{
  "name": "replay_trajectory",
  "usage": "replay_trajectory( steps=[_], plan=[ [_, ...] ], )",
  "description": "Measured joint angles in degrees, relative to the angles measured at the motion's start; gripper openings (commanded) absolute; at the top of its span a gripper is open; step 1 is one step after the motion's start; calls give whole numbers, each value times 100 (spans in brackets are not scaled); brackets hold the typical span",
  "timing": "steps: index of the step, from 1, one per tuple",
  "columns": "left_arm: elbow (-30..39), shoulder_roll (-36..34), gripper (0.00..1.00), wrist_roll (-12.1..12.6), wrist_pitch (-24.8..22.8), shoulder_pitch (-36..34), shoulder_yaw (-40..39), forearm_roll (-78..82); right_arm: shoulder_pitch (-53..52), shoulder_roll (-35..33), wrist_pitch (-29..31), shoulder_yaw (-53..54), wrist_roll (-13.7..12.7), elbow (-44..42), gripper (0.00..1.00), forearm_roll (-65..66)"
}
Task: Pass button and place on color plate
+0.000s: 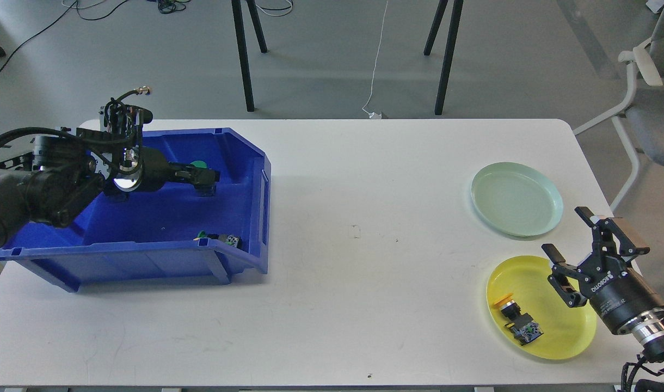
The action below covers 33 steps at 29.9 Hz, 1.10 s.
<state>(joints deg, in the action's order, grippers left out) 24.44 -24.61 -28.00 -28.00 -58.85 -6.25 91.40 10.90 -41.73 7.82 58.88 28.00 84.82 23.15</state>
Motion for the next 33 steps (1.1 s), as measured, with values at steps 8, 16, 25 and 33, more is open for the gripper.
replay_trajectory(
  steps=[8,16,25,33],
  plan=[
    [8,14,63,0,0,19,-47,-61,2,3,0,1,0,-49,92,-5],
    [10,17,37,0,0,32,-11,-165,2,13,0,1,0,-118,92,-11],
    [10,2,24,-1,0,45,-1,-157,5,16,0,1,0,-149,92,-12],
    [102,-55,23,-3,4,26,175,-85,0,19,0,1,0,-150,92,-13]
  ],
)
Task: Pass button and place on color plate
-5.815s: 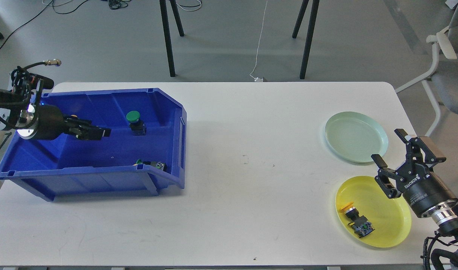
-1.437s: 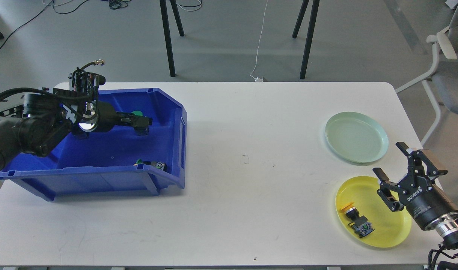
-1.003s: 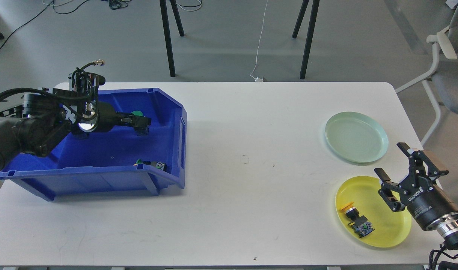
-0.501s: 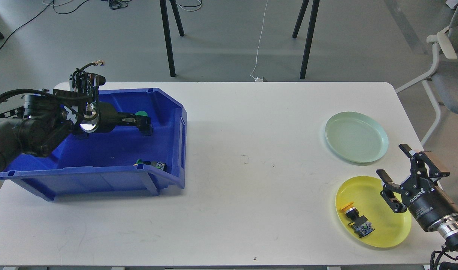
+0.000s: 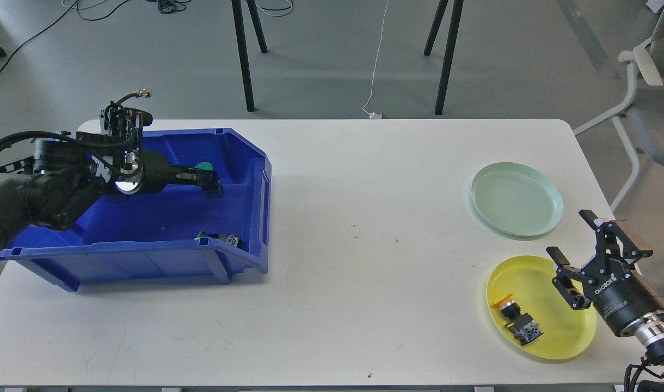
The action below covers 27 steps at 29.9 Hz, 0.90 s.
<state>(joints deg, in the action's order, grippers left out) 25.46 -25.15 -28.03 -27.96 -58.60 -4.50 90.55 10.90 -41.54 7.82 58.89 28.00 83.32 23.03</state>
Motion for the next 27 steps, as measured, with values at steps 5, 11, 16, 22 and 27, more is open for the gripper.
replay_trajectory(
  steps=[5,11,16,22,27],
  plan=[
    [219,-250,21,5,-7,-140,285,11,4,0,0,0,0,0,92,0],
    [634,-651,21,5,-7,-160,318,15,8,19,2,0,0,0,92,0],
    [984,-936,18,5,-6,-170,307,15,8,23,8,-3,0,0,92,2],
    [2367,-1828,15,3,-4,-220,235,-16,8,23,10,-3,0,0,92,3],
    [3455,-2634,16,2,-4,-424,15,-102,15,23,10,-3,0,0,92,5]
  ],
)
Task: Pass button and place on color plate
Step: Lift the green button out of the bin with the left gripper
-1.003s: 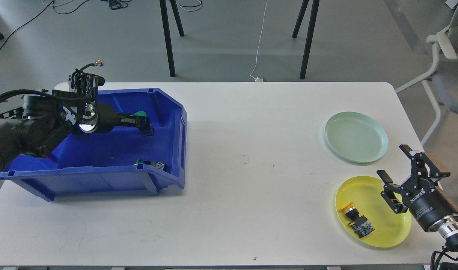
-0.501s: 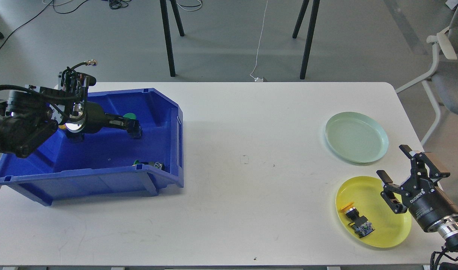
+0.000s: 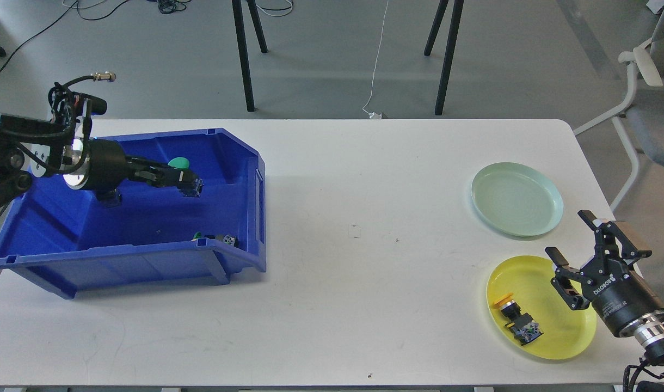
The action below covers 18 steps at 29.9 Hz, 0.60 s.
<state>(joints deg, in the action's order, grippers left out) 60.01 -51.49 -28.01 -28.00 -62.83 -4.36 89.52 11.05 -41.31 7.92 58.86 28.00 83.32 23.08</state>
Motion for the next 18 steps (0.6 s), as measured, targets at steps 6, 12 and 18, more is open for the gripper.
replay_trajectory(
  steps=[6,12,18],
  plan=[
    [516,-637,16,1,0,-42,-1214,-674,-4,15,5,0,0,8,92,0],
    [907,-253,15,0,1,37,-2506,-2438,-435,-30,8,-40,0,300,92,122],
    [453,1234,16,2,1,700,-2681,-3298,-1241,-115,-56,-59,0,936,93,755]
  ],
)
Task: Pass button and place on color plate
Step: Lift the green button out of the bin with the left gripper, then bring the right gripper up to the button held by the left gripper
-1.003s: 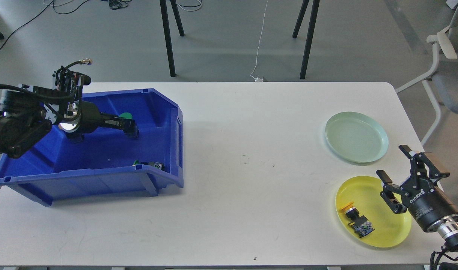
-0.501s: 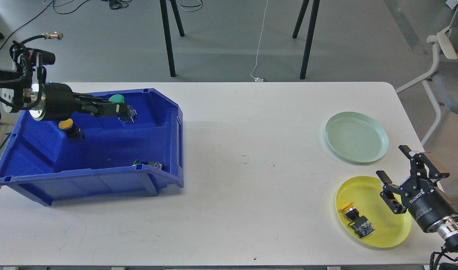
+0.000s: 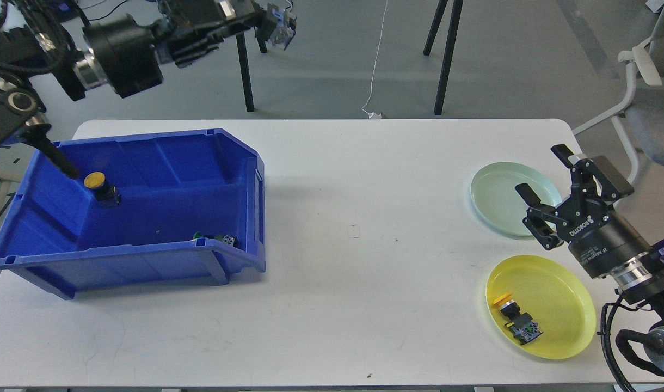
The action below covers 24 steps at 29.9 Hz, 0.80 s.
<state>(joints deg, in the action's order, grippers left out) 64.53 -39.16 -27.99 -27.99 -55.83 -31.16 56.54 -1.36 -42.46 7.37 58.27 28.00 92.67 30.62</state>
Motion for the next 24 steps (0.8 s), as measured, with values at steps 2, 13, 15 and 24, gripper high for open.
replay_trajectory(
  steps=[2,13,15,24],
  plan=[
    [-128,392,16,0,0,286,-129,-18,-298,31,-9,-37,0,72,93,202],
    [-520,1319,16,0,0,1027,-701,-37,-2320,575,-614,-1947,0,-406,94,413],
    [-521,1378,16,0,0,1042,-705,-11,-2584,888,-690,-2180,0,-614,94,388],
    [-537,1489,16,0,-1,1072,-670,24,-3322,2000,-667,-2512,0,-1729,94,336]
  ],
)
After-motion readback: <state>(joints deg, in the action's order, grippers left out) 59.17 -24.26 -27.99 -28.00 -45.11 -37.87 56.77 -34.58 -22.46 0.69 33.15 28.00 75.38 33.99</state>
